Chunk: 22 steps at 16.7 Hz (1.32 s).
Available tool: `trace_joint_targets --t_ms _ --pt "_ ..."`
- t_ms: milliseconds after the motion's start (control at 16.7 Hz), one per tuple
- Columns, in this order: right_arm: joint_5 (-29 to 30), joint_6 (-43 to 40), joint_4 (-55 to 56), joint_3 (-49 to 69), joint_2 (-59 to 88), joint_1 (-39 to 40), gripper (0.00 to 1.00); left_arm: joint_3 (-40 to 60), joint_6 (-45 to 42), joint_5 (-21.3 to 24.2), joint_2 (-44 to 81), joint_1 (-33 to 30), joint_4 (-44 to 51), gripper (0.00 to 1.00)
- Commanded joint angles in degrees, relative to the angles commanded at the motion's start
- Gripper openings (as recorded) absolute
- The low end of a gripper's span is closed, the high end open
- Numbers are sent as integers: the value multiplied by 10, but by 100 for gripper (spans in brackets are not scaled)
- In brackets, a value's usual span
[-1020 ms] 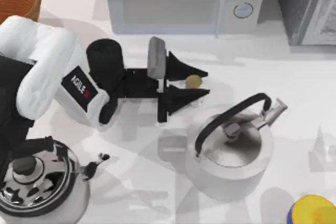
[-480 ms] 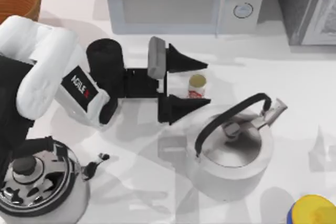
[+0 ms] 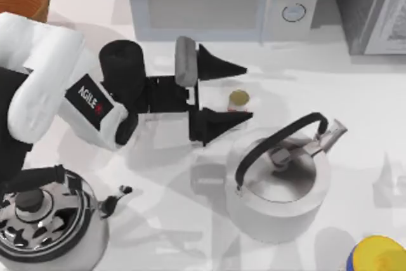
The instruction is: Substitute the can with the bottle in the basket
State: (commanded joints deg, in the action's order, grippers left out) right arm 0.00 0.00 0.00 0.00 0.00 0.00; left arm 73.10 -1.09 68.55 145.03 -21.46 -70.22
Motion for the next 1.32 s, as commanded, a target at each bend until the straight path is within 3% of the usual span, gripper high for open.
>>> trace_joint_targets --t_ms 240,480,1320 --pt "0 0 0 0 0 0 100 -66 5 -59 -119 21 64 100" --pt "0 0 0 0 0 0 100 -164 7 -150 -303 47 158 100" --pt "0 0 0 0 0 0 100 -590 3 -567 -1244 181 566 100"
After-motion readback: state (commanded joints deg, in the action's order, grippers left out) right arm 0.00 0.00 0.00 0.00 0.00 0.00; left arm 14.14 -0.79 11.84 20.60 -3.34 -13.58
